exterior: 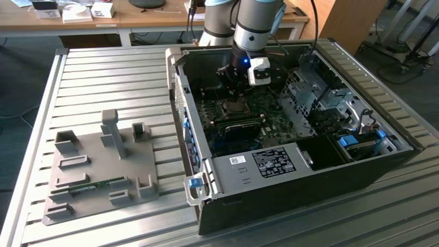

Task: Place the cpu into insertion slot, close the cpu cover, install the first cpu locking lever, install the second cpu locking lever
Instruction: 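Close the cpu cover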

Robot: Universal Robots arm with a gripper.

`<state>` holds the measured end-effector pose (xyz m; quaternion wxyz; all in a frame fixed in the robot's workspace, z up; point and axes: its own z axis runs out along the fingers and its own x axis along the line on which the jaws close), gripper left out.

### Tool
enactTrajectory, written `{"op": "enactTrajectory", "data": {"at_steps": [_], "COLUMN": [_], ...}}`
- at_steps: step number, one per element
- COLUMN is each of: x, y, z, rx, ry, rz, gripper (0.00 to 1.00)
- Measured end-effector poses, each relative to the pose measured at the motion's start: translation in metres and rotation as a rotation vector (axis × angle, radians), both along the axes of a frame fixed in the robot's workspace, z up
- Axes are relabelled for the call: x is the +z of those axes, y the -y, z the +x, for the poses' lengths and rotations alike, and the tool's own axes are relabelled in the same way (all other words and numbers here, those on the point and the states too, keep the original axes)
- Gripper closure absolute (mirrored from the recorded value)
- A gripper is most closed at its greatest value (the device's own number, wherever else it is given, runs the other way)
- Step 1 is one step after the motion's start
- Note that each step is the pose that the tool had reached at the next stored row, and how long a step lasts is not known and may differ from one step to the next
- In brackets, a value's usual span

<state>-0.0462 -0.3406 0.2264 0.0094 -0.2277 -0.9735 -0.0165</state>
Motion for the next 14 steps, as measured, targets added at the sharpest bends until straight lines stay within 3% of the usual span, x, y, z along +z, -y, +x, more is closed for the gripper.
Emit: {"op": "enactTrajectory", "data": {"at_steps": [7,14], "x": [0.0,-0.0004], "y": [0.0,0.0], "z": [0.0,-0.0001], "rx": [0.006,0.115], "ry": [0.0005,0.0025], "rz": [0.0,0.0], "gripper": [0.89,0.89]}}
